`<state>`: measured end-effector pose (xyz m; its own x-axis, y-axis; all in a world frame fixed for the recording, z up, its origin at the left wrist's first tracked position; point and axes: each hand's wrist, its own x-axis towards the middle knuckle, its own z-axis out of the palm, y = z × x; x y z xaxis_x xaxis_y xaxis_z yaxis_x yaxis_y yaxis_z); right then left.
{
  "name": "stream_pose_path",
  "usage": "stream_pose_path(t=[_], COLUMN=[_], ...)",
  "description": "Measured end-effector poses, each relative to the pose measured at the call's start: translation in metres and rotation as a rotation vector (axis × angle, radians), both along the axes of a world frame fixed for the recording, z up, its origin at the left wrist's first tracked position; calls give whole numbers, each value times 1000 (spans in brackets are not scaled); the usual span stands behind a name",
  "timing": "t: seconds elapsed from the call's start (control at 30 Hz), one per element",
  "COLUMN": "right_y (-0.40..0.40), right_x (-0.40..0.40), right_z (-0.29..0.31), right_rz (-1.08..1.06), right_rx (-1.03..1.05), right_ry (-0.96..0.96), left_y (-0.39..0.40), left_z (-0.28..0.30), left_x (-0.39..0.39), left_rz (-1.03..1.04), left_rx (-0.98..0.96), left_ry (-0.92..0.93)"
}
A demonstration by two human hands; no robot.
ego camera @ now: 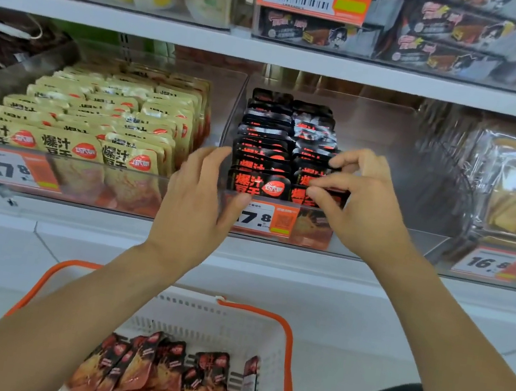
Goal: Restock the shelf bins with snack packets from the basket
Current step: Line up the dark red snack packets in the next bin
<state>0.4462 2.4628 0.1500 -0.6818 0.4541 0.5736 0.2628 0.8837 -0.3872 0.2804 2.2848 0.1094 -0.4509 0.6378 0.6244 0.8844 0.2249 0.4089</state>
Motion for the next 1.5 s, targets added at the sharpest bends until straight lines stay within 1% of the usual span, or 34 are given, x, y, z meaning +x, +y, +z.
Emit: stream_pose_path(t=[0.07,0.1,0.13,0.17,0.2,0.23,0.27,0.3,0.37,0.43,0.5,0.53,0.6,0.63,0.7,0.77,0.9,1.0,1.07,1.1,1.13,1.17,1.23,1.3,1.33,1.37,1.4,1.47,1.5], right_y=[-18,-31,-46,-61,-75,-87,-98,-107,-125,-141,-156,-162,-172,-177,-184,-189,-198,-195,-184,-176,-165,-154,-131,-113,-104,-97,-91,-81,-78], right_x=[-1,-3,-6,-11,-16,-21,-27,-32,-37,-33,-24,-18,-11,-8,-2,0,-9,-27,-37,-39,-40,-39,-36,-31,-27,-23,-18,-7,-1], right_z=[3,2,-2,-8,-20,-36,-54,-79,-132,-185,-232,-253,-284,-298,-318,-328,-328,-312,-291,-276,-263,-249,-213,-172,-154,-137,-122,-97,-85], right_rz=[-18,13,78,168,257,319,351,356,332,307,252,202,57,-21,-121,-157,-158,-145,-96,-64,-51,-59,-76,-91,-86,-76,-56,-3,14], right_rx=[87,115,132,125,86,18,-69,-175,-392,-528,-606,-661,-796,-833,-837,-802,-815,-785,-752,-740,-751,-818,-1021,-1184,-1225,-1240,-1240,-1205,-1181], right_ry=[219,312,367,382,351,276,157,-11,-396,-730,-985,-1050,-1061,-1054,-1074,-1084,-1072,-1224,-1319,-1339,-1324,-1268,-1108,-948,-872,-813,-777,-747,-733], left_y=[-10,-15,-21,-26,-32,-40,-50,-61,-88,-117,-143,-155,-176,-185,-197,-202,-196,-184,-171,-163,-153,-143,-118,-95,-85,-76,-68,-57,-53], left_z=[-4,-9,-18,-31,-48,-67,-89,-112,-163,-210,-247,-262,-285,-294,-306,-310,-305,-292,-279,-273,-265,-257,-233,-204,-189,-175,-161,-135,-122], left_x=[7,10,11,12,13,15,17,20,27,36,44,48,56,60,63,63,59,59,62,63,63,61,56,51,51,52,52,54,54], left_rz=[-18,-46,-79,-101,-106,-90,-54,-7,77,92,87,88,70,46,1,-7,4,40,133,195,259,308,333,272,217,161,119,61,29], left_rx=[142,178,183,161,117,59,-12,-106,-396,-696,-888,-970,-1104,-1145,-1160,-1152,-1209,-1290,-1251,-1172,-1051,-912,-675,-449,-321,-220,-152,-78,-46], left_ry=[129,187,206,171,89,-23,-149,-279,-489,-563,-553,-564,-610,-622,-662,-713,-720,-694,-608,-577,-597,-680,-981,-1279,-1349,-1331,-1241,-1064,-1011])
